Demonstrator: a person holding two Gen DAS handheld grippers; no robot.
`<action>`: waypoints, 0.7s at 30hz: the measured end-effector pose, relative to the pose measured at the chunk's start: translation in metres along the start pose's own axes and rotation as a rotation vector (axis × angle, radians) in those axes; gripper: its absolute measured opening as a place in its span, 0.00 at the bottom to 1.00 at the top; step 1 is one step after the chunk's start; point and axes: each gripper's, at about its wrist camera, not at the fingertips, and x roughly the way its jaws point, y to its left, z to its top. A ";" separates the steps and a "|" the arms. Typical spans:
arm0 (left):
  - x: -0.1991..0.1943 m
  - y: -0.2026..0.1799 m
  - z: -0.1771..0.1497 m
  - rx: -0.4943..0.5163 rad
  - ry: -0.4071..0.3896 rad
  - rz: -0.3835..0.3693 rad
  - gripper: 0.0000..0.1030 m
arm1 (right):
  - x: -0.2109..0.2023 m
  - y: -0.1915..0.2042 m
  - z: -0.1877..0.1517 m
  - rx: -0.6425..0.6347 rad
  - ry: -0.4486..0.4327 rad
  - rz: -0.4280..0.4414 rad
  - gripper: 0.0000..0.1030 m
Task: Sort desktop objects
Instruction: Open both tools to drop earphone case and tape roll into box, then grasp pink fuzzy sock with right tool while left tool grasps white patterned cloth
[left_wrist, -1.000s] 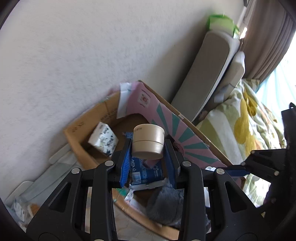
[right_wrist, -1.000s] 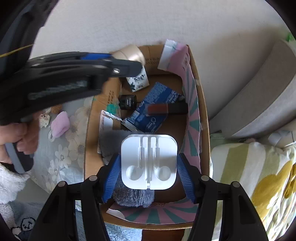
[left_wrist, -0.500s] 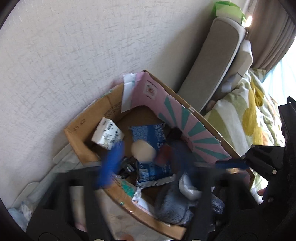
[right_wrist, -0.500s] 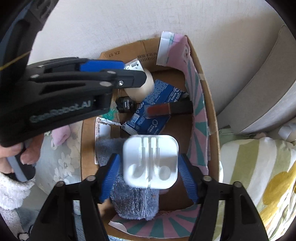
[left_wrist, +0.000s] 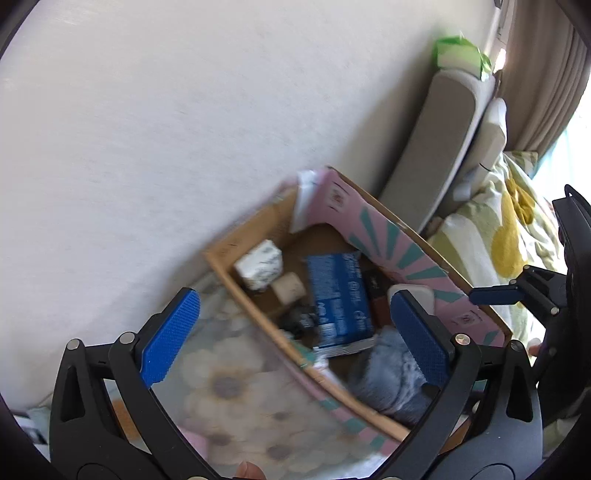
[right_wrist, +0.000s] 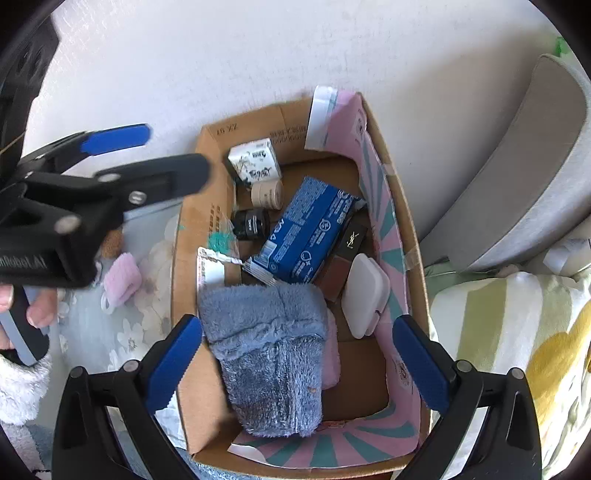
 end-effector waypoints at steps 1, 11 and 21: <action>-0.007 0.004 -0.002 -0.002 -0.006 0.007 1.00 | -0.004 0.001 0.000 0.010 -0.010 0.002 1.00; -0.076 0.067 -0.065 -0.127 -0.017 0.090 1.00 | -0.025 0.027 0.003 -0.005 -0.039 -0.100 1.00; -0.151 0.136 -0.145 -0.340 -0.076 0.238 1.00 | -0.042 0.080 0.012 -0.110 -0.100 -0.135 1.00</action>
